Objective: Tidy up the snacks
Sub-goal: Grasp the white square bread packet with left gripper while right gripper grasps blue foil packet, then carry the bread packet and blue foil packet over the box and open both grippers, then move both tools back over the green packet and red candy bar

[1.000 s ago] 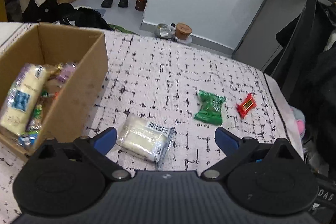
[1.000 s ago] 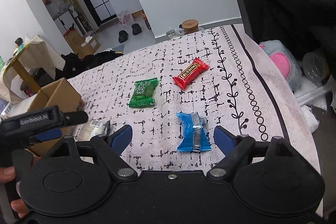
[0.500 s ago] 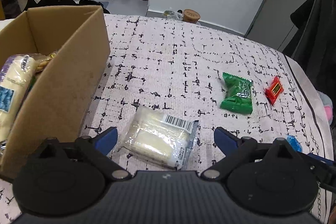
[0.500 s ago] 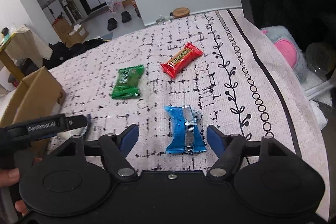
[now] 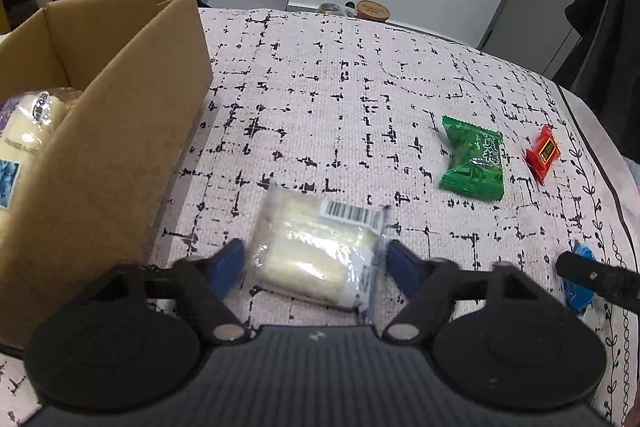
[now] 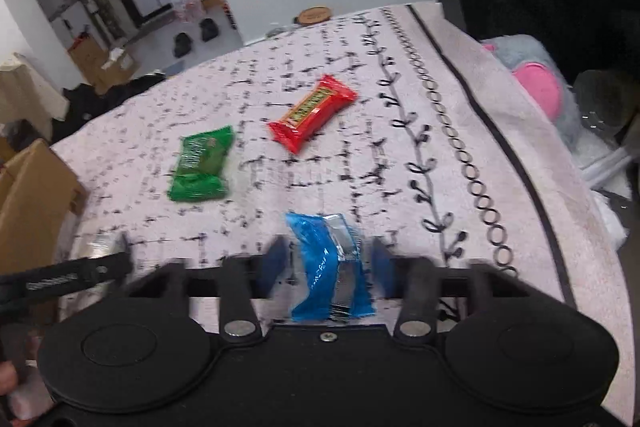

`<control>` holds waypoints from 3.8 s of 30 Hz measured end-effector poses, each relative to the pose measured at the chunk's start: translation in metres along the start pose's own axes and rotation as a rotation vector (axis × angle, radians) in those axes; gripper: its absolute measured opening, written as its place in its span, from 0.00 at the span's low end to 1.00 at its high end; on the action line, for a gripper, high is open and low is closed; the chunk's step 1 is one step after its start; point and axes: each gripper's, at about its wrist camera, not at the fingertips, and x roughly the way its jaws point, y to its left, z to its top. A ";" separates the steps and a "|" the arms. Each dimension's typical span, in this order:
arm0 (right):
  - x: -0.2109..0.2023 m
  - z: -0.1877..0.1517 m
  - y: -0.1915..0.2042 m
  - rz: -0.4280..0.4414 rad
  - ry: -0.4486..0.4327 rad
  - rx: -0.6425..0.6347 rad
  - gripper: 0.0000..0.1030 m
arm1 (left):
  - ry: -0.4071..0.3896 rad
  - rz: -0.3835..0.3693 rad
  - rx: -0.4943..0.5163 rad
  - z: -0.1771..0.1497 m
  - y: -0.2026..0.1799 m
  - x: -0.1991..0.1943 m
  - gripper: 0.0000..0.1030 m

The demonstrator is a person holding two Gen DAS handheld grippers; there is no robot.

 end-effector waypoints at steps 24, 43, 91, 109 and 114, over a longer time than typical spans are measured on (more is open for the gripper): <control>-0.058 0.021 0.065 0.195 -0.144 -0.049 0.31 | -0.093 -0.090 -0.032 0.020 0.013 -0.072 0.57; -0.085 0.058 0.157 0.357 -0.161 -0.198 0.31 | -0.238 -0.069 -0.063 0.061 0.077 -0.147 0.57; -0.051 0.041 0.277 0.552 0.006 -0.331 0.47 | -0.196 0.155 -0.259 0.044 0.195 -0.169 0.71; -0.081 0.040 0.208 0.454 -0.055 -0.267 0.64 | -0.198 0.173 -0.225 0.048 0.162 -0.163 0.81; -0.082 0.037 0.190 0.437 -0.056 -0.241 0.71 | -0.215 0.147 -0.218 0.047 0.145 -0.166 0.82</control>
